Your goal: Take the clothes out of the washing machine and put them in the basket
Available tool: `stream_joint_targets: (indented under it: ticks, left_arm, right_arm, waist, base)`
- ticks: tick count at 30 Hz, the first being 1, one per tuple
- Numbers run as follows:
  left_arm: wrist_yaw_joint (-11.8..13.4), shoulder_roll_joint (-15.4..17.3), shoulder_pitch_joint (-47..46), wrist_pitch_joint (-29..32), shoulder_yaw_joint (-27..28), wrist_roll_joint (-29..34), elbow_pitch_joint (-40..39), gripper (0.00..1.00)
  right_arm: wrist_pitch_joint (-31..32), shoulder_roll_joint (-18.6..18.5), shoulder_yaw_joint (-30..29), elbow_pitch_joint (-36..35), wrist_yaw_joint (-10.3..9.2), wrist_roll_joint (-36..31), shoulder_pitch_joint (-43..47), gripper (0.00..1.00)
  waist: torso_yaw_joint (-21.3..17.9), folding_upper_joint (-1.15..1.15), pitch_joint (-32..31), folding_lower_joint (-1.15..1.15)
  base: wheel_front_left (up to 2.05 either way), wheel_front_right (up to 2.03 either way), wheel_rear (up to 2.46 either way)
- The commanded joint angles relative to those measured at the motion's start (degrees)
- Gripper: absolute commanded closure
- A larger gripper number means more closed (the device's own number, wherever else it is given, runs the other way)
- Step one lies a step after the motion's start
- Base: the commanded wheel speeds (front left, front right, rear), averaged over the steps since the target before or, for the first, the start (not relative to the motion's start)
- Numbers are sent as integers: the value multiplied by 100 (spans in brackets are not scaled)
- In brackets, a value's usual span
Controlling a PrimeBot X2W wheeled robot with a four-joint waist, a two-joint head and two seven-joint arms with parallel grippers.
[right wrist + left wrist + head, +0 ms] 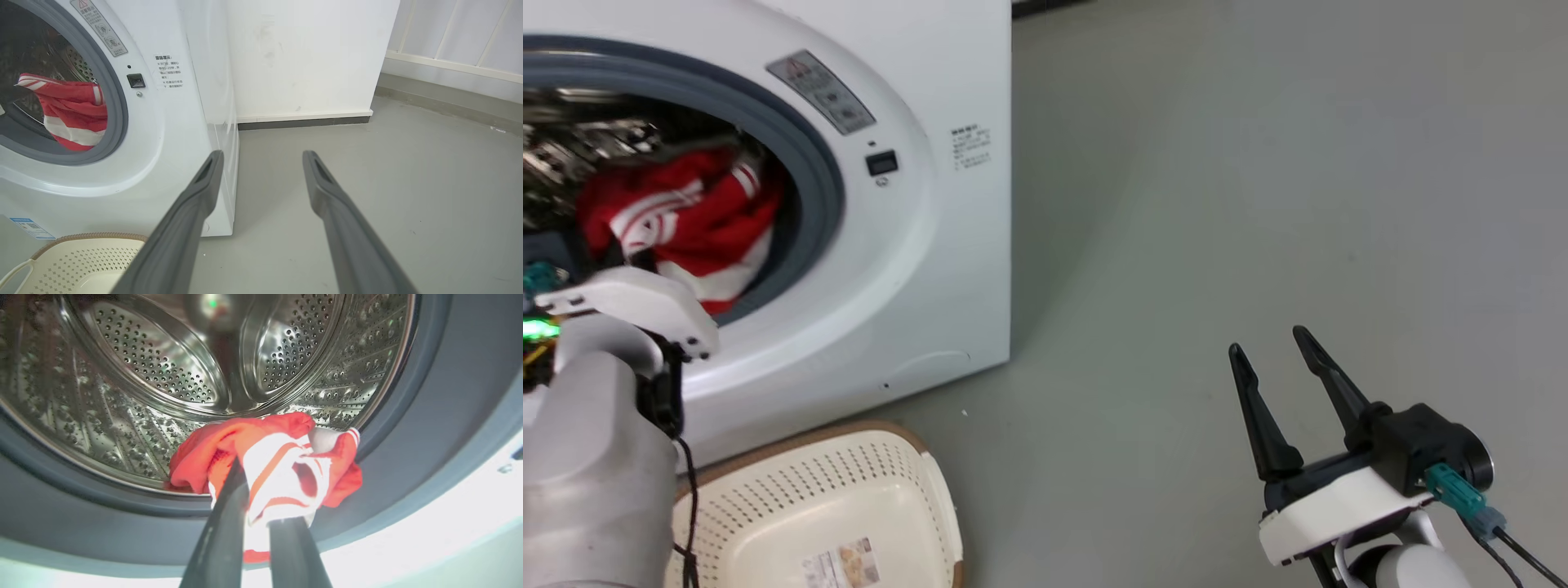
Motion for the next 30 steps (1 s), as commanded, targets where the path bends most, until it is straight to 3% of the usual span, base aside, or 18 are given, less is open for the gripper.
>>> stream_joint_targets:
  ticks: [1,7,12,13,30]
  left_arm:
    - [-36,-59,132,-70,-26,25,16,100]
    - [-140,-278,543,-120,-19,51,-331,100]
    - [-152,-476,1012,-123,36,150,-1108,100]
    - [-154,-620,1307,-123,36,205,-1594,100]
    - [24,-1212,3308,150,-227,96,-3670,100]
  right_arm:
    - [45,8,-32,-56,-4,-61,130,0]
    - [228,8,-99,-204,-4,-119,385,0]
    - [328,8,-228,-334,-4,-126,567,0]
    - [368,8,-309,-386,-4,-118,673,0]
    - [457,8,-489,-559,-4,-99,1018,0]
  waist:
    - [282,0,-444,2]
    - [512,0,-934,2]
    - [685,0,-1197,2]
    - [787,0,-1329,2]
    - [1143,0,-1454,2]
  base:
    - [0,0,0]
    - [0,0,0]
    - [0,0,0]
    - [0,0,0]
    - [0,0,0]
